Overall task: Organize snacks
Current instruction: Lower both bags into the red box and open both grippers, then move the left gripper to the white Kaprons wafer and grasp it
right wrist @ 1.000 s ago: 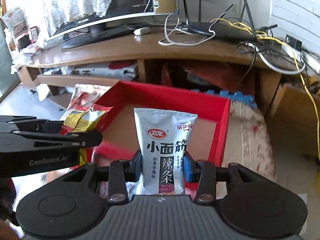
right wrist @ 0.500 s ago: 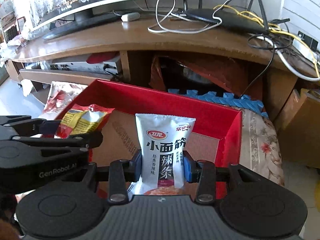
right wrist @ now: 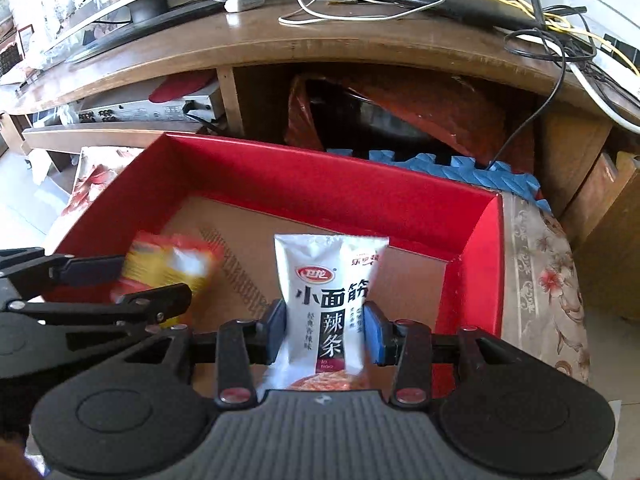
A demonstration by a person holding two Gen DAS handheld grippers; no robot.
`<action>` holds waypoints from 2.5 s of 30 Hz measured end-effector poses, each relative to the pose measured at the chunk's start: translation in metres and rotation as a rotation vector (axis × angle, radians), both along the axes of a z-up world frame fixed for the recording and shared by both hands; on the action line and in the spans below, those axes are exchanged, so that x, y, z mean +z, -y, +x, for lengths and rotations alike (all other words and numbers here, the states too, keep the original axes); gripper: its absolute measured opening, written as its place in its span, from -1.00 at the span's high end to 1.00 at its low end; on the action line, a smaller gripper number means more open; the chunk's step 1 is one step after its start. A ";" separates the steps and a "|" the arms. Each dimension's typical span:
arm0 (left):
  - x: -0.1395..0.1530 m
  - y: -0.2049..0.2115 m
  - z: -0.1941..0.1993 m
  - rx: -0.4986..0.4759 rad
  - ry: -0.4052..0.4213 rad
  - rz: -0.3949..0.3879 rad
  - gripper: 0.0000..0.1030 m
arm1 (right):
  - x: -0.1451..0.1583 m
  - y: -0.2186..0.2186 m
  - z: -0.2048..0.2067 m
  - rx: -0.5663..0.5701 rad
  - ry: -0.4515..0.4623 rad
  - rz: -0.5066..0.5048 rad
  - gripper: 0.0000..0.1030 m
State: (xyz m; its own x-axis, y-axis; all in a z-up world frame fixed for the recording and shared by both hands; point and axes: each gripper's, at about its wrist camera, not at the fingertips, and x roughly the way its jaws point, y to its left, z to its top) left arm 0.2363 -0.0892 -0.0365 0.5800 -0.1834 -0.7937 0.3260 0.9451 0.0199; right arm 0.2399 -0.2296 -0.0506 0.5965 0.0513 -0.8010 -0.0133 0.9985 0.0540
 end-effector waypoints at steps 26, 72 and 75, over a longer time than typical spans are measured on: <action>0.034 -0.082 -0.059 0.070 -0.004 -0.056 -0.63 | 0.049 -0.043 -0.091 0.114 0.061 0.069 0.26; -0.018 -0.102 -0.058 0.074 -0.288 -0.100 -0.63 | -0.020 -0.070 -0.076 0.177 -0.180 -0.006 0.18; -0.018 -0.107 -0.060 0.060 -0.302 -0.120 -0.64 | -0.019 -0.065 -0.093 0.196 -0.206 0.003 0.20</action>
